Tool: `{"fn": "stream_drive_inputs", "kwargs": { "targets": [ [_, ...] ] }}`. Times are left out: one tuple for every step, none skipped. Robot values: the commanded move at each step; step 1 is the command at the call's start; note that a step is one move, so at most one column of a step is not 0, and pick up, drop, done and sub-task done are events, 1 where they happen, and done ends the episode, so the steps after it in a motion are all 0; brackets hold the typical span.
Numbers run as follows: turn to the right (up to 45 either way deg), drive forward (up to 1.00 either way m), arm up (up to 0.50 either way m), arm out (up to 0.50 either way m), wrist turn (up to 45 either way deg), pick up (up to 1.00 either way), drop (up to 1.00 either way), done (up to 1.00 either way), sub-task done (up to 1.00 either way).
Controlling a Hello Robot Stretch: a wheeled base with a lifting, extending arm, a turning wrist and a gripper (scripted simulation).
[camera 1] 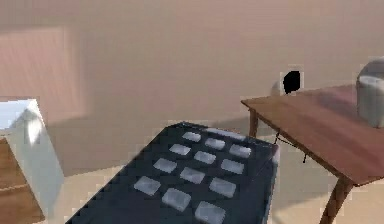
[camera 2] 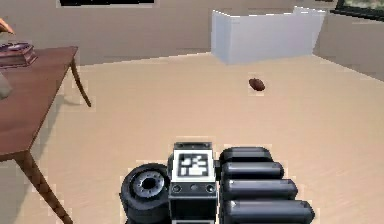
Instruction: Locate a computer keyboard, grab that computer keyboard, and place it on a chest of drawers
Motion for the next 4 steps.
{"fn": "stream_drive_inputs", "kwargs": {
  "targets": [
    [-45.0, 0.0, 0.0, 0.0, 0.0, 0.0, 0.0, 0.0, 0.0],
    [-27.0, 0.0, 0.0, 0.0, 0.0, 0.0, 0.0, 0.0, 0.0],
    [0.0, 1.0, 0.0, 0.0, 0.0, 0.0, 0.0, 0.0, 0.0],
    [-9.0, 0.0, 0.0, 0.0, 0.0, 0.0, 0.0, 0.0, 0.0]
  ]
}}
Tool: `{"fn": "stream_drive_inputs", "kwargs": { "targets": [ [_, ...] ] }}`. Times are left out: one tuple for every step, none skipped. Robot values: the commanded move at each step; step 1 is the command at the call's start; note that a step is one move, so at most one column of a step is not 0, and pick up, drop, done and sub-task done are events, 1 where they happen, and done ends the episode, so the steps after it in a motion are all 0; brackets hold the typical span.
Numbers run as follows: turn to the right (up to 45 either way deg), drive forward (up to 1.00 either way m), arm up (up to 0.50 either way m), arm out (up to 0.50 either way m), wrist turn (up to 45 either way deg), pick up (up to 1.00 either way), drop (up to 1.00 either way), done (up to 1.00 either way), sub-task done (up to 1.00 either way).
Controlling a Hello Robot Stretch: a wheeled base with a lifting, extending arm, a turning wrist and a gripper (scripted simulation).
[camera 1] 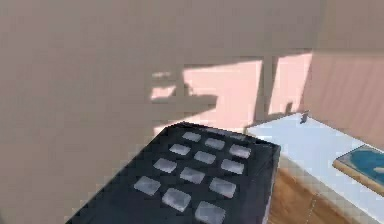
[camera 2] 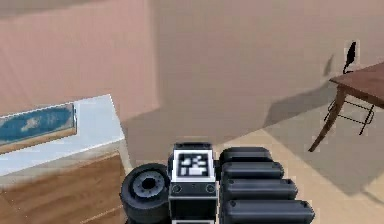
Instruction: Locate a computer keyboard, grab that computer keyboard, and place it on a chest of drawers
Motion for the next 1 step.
{"fn": "stream_drive_inputs", "kwargs": {
  "targets": [
    [0.0, 0.25, 0.0, 0.0, 0.0, 0.0, 0.0, 0.0, 0.0]
  ]
}}
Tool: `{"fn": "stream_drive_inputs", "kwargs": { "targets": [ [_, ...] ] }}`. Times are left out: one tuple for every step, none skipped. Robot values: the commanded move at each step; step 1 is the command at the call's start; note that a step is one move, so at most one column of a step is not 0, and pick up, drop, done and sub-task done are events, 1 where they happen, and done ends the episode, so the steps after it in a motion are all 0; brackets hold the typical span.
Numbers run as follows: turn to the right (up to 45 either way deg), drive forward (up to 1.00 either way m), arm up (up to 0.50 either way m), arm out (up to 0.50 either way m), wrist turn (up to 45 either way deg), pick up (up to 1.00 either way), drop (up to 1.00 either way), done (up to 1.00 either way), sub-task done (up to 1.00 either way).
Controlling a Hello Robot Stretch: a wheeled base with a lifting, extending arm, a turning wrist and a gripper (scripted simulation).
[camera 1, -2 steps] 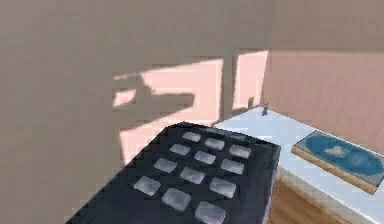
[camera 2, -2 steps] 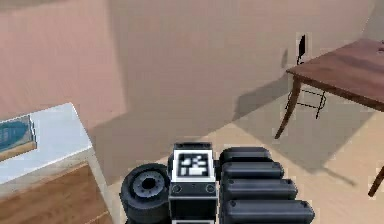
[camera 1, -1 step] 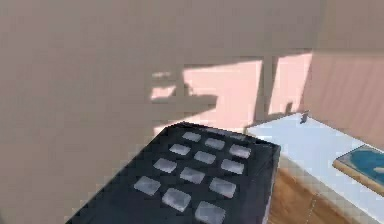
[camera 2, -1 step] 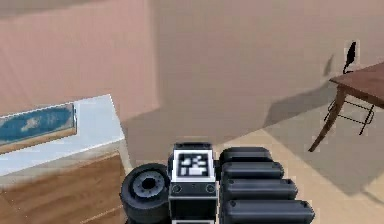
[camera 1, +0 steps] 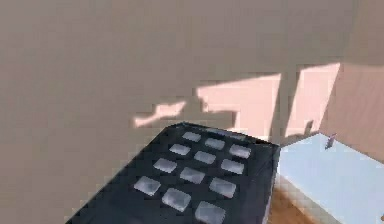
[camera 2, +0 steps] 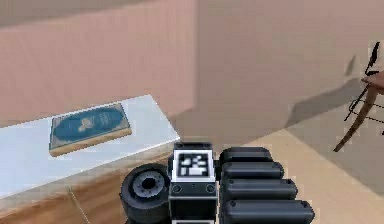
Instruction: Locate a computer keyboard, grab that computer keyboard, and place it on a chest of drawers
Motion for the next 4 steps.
{"fn": "stream_drive_inputs", "kwargs": {
  "targets": [
    [45.0, 0.0, 0.0, 0.0, 0.0, 0.0, 0.0, 0.0, 0.0],
    [45.0, 0.0, 0.0, 0.0, 0.0, 0.0, 0.0, 0.0, 0.0],
    [33.0, 0.0, 0.0, 0.0, 0.0, 0.0, 0.0, 0.0, 0.0],
    [-45.0, 0.0, 0.0, 0.0, 0.0, 0.0, 0.0, 0.0, 0.0]
  ]
}}
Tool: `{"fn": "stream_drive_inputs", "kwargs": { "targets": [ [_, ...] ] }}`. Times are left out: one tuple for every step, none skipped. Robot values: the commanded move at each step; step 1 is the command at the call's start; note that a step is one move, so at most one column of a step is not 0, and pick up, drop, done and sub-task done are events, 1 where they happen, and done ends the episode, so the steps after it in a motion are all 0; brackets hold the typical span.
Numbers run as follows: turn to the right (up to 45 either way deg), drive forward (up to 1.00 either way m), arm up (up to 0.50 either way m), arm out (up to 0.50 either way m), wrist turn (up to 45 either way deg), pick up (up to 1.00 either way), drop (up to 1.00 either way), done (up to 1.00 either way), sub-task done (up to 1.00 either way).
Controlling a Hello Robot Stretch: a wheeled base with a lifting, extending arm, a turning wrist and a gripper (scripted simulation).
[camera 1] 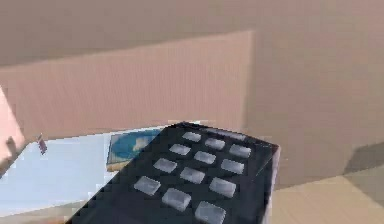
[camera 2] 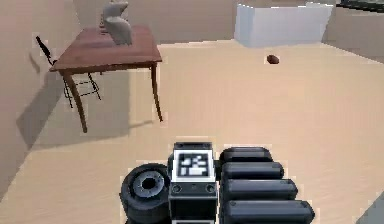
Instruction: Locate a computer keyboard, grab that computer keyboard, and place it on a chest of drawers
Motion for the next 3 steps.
{"fn": "stream_drive_inputs", "kwargs": {
  "targets": [
    [-45.0, 0.0, 0.0, 0.0, 0.0, 0.0, 0.0, 0.0, 0.0],
    [-36.0, 0.0, 0.0, 0.0, 0.0, 0.0, 0.0, 0.0, 0.0],
    [0.0, 0.0, 0.0, 0.48, 0.0, 0.0, 0.0, 0.0, 0.0]
  ]
}}
